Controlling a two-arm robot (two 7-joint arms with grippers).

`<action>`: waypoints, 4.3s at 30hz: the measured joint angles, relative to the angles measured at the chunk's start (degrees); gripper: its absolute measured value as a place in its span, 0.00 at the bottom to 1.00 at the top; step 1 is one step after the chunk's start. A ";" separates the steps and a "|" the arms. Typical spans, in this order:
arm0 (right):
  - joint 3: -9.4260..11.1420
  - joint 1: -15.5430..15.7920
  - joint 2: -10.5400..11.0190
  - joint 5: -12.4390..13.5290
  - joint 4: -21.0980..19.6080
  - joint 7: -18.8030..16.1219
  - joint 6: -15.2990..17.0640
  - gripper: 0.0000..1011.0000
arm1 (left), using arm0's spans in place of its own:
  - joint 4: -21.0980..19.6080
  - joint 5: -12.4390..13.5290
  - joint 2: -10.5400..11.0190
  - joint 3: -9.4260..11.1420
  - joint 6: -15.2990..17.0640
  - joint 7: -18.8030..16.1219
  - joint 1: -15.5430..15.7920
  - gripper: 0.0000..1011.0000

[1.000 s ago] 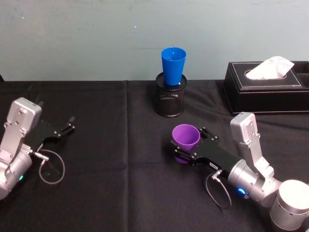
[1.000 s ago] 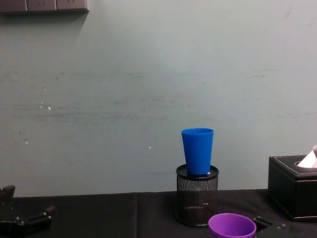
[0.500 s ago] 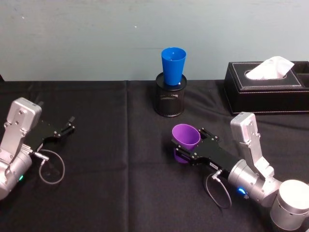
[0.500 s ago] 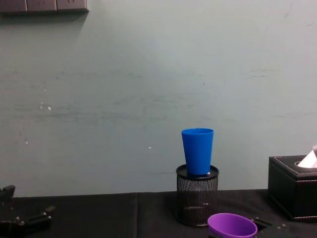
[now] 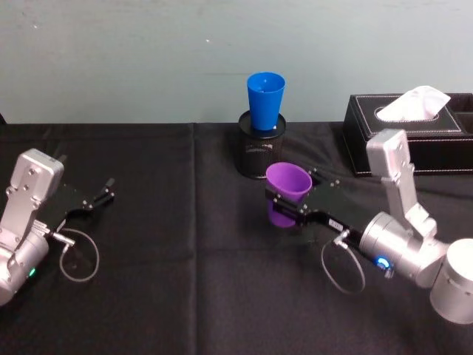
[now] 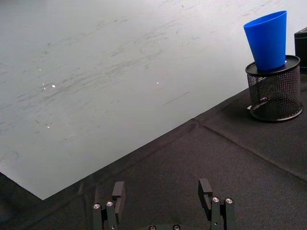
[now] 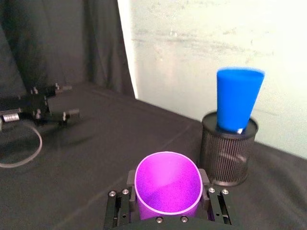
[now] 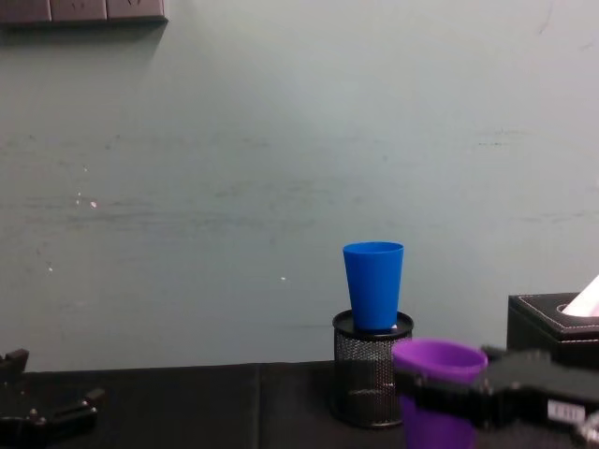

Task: Pick up one cup with a gripper and tap it against the other cup.

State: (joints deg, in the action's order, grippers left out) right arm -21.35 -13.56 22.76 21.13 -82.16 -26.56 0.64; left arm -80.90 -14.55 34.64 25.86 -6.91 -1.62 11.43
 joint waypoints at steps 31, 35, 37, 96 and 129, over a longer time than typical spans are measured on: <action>0.23 -3.00 4.22 4.51 -10.60 1.84 9.54 0.72 | 0.00 0.00 0.00 0.00 0.00 0.00 0.00 0.99; 0.25 -3.00 4.18 4.48 -10.55 1.82 9.54 0.72 | 0.00 0.00 0.00 0.00 0.00 0.00 0.00 0.99; 0.26 -3.00 4.16 4.46 -10.54 1.82 9.54 0.72 | 0.00 0.00 0.00 0.00 0.00 0.00 0.00 0.99; 0.34 -2.92 4.05 4.30 -10.45 1.69 9.46 0.72 | 0.00 0.00 0.00 0.00 0.00 0.00 0.00 0.99; 0.33 -2.92 4.05 4.30 -10.45 1.69 9.46 0.72 | 0.00 0.00 0.00 0.00 0.00 0.00 0.00 0.99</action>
State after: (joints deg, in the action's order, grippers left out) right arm -21.02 -16.48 26.81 25.43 -92.61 -24.87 10.10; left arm -80.90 -14.55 34.65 25.86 -6.91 -1.62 11.43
